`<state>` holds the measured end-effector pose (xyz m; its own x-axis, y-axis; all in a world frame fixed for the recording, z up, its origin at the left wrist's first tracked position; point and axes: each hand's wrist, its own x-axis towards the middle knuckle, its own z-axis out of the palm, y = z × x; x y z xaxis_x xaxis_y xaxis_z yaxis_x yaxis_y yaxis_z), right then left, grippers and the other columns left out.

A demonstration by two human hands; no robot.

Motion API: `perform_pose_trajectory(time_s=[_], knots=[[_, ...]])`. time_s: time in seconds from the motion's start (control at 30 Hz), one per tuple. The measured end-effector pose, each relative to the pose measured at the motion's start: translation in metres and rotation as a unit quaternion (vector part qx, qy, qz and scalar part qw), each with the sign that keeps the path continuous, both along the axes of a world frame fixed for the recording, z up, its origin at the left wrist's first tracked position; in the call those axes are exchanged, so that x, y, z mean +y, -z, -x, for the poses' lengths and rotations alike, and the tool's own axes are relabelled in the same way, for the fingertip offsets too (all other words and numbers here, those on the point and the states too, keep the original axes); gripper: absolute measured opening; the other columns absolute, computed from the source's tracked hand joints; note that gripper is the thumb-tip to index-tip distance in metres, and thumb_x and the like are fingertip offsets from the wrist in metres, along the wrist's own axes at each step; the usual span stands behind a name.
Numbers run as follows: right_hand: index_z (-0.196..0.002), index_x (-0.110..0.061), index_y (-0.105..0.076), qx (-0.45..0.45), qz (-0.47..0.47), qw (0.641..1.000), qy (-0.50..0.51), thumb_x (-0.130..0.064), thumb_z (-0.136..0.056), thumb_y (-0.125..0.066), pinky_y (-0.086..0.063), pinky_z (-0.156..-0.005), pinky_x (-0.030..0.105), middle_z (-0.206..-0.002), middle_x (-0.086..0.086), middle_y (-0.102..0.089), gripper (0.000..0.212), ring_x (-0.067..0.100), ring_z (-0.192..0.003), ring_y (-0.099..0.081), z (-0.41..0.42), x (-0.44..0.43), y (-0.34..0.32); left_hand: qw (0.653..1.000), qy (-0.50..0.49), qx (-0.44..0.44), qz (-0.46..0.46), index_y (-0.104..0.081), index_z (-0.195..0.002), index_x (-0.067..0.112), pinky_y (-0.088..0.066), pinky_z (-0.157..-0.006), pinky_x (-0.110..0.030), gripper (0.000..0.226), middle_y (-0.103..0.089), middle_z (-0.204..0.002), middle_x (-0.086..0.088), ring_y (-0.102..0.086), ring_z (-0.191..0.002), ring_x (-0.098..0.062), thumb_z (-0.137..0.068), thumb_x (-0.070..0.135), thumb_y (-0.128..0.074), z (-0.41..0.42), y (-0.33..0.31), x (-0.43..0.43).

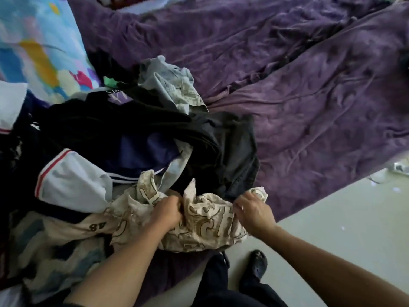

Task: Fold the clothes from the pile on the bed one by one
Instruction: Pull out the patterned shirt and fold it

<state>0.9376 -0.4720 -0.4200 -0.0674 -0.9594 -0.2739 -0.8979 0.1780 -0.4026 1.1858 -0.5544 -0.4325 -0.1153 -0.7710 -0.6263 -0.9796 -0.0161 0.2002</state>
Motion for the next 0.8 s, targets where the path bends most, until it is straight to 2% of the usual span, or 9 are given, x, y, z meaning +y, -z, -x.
perform_pose_trajectory(time_s=[0.1, 0.17, 0.27, 0.33, 0.4, 0.5, 0.6, 0.7, 0.8], knots=[[-0.123, -0.028, -0.057, -0.105, -0.086, 0.986, 0.098, -0.077, -0.077, -0.045, -0.045, -0.082, 0.032, -0.116, -0.005, -0.06, 0.068, 0.018, -0.108, -0.056, -0.024, -0.034, -0.008, 0.996, -0.042, 0.074, 0.037, -0.07, -0.096, 0.014, -0.051, -0.075, -0.034, 0.023, -0.07, -0.09, -0.005, -0.064, -0.091, -0.026, -0.077, 0.007, -0.06, -0.019, -0.005, 0.015], [-0.128, -0.03, -0.053, -0.14, -0.2, 0.968, 0.051, -0.086, -0.063, -0.05, -0.047, -0.081, 0.031, -0.112, -0.008, -0.062, 0.086, 0.019, -0.106, -0.061, -0.051, -0.045, -0.015, 0.981, -0.097, 0.153, 0.075, -0.074, -0.102, 0.016, -0.05, -0.082, -0.028, 0.028, -0.073, -0.097, -0.002, -0.065, -0.095, -0.019, -0.08, 0.004, -0.062, -0.025, -0.017, 0.016], [-0.108, -0.023, -0.063, -0.032, -0.243, 0.961, -0.132, -0.051, -0.076, -0.062, -0.045, -0.075, 0.031, -0.101, -0.003, -0.063, 0.042, 0.026, -0.102, -0.062, -0.082, -0.039, -0.015, 0.941, -0.239, 0.204, 0.122, -0.073, -0.086, 0.021, -0.048, -0.07, -0.02, 0.027, -0.07, -0.098, 0.001, -0.066, -0.087, -0.017, -0.084, -0.003, -0.06, -0.038, -0.042, 0.01], [-0.1, -0.017, -0.066, -0.02, -0.215, 0.97, -0.111, -0.03, -0.082, -0.058, -0.045, -0.075, 0.032, -0.104, 0.007, -0.065, 0.024, 0.03, -0.101, -0.061, -0.081, -0.032, -0.018, 0.909, -0.328, 0.216, 0.14, -0.065, -0.084, 0.03, -0.041, -0.049, -0.017, 0.038, -0.067, -0.099, 0.002, -0.061, -0.064, -0.014, -0.08, -0.007, -0.056, -0.052, -0.057, 0.004], [-0.083, -0.018, -0.066, -0.085, -0.153, 0.985, -0.009, -0.019, -0.081, -0.056, -0.044, -0.069, 0.031, -0.09, 0.008, -0.068, 0.011, 0.031, -0.091, -0.062, -0.066, -0.033, -0.031, 0.878, -0.383, 0.248, 0.146, -0.062, -0.091, 0.032, -0.043, -0.049, -0.019, 0.042, -0.063, -0.1, 0.005, -0.056, -0.066, -0.008, -0.075, -0.007, -0.06, -0.063, -0.076, -0.001], [-0.059, -0.014, -0.053, -0.196, -0.031, 0.97, 0.138, -0.003, -0.078, -0.052, -0.04, -0.053, 0.028, -0.06, 0.005, -0.059, 0.022, 0.026, -0.062, -0.062, -0.034, -0.055, -0.071, 0.88, -0.357, 0.305, 0.07, -0.065, -0.108, 0.029, -0.05, -0.078, -0.025, 0.046, -0.061, -0.097, 0.006, -0.058, -0.088, -0.011, -0.074, -0.002, -0.071, -0.061, -0.102, -0.001], [-0.058, -0.009, -0.057, -0.336, 0.05, 0.919, 0.202, 0.007, -0.081, -0.046, -0.037, -0.043, 0.026, -0.051, 0.004, -0.054, 0.03, 0.018, -0.047, -0.051, -0.015, -0.085, -0.124, 0.89, -0.276, 0.362, -0.002, -0.072, -0.097, 0.016, -0.05, -0.062, -0.022, 0.02, -0.065, -0.067, 0.002, -0.06, -0.066, -0.013, -0.08, 0.005, -0.073, -0.042, -0.13, 0.007], [-0.065, -0.008, -0.063, -0.448, 0.072, 0.87, 0.193, 0.007, -0.085, -0.045, -0.043, -0.043, 0.026, -0.053, 0.004, -0.061, 0.031, 0.02, -0.048, -0.055, -0.001, -0.106, -0.181, 0.919, -0.203, 0.333, 0.061, -0.071, -0.083, 0.008, -0.047, -0.057, -0.021, 0.009, -0.065, -0.069, -0.003, -0.059, -0.062, -0.012, -0.083, 0.017, -0.073, -0.023, -0.164, 0.012], [-0.068, -0.013, -0.065, -0.419, 0.106, 0.894, 0.119, -0.002, -0.085, -0.05, -0.044, -0.045, 0.023, -0.053, -0.003, -0.06, 0.024, 0.011, -0.048, -0.055, 0.017, -0.1, -0.223, 0.874, -0.245, 0.384, 0.167, -0.063, -0.083, 0.003, -0.049, -0.066, -0.036, 0.01, -0.062, -0.075, -0.011, -0.059, -0.07, -0.022, -0.09, 0.011, -0.063, -0.012, -0.21, 0.007]])
